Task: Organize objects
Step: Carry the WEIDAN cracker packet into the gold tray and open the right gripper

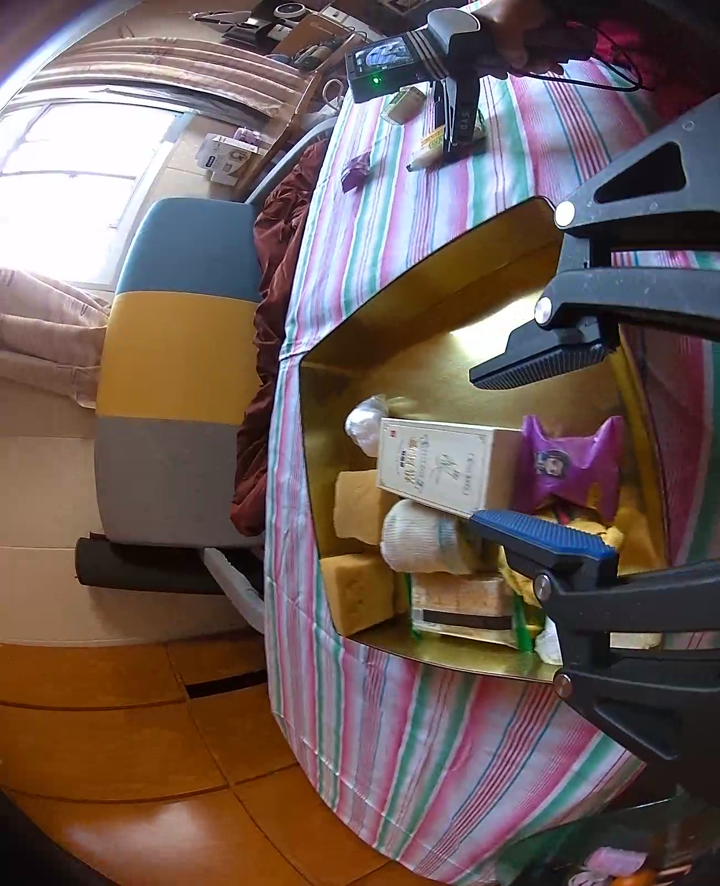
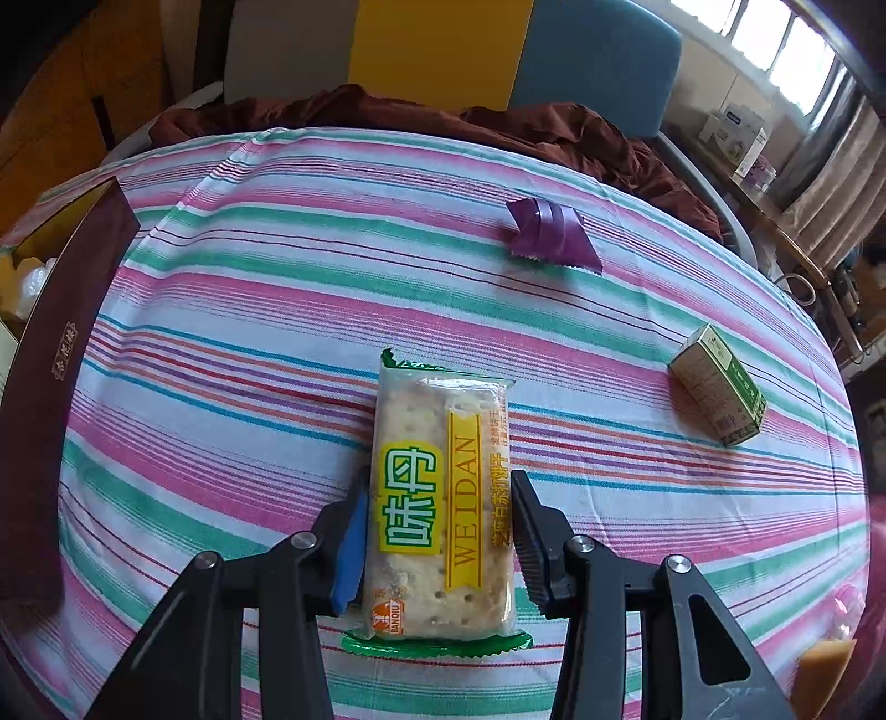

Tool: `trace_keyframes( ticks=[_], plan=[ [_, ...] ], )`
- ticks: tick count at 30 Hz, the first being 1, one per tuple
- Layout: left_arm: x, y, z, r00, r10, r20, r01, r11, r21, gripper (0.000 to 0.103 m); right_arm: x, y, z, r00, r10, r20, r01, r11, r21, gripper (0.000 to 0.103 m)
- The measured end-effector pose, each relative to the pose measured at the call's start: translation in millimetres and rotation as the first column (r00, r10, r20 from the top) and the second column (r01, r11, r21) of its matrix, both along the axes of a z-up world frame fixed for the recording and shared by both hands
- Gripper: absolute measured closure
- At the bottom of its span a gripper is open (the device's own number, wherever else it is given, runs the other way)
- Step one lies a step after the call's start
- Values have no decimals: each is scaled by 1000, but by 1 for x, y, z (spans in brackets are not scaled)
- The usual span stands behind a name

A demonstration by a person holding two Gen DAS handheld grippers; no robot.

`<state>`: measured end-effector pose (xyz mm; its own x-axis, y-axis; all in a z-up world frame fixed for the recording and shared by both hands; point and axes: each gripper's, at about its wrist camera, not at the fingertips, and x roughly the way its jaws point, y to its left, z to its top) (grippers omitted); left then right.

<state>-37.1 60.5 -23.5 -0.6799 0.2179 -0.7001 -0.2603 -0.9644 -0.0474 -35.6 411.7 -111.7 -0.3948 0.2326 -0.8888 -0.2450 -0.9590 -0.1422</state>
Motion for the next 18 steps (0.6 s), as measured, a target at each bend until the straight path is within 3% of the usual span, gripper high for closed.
trace_keyframes(
  ticks=[5,10,14,18],
  plan=[
    [3,-7,-8,1000,5,17,-5,1000,21,58,8,-1,2,999,-50,5,51,998,-39,56],
    [3,-24,-10,999,39,12,-39,999,36,58,16,-4,18,995,-98,-29,91,980,-176,56],
    [-1,-43,-11,996,93,18,-93,994,53,58,17,-35,51,991,-64,-116,33,967,-254,56],
    [-4,-58,-12,992,128,24,-129,989,66,58,6,-94,80,983,44,-181,-97,949,-299,56]
  ],
)
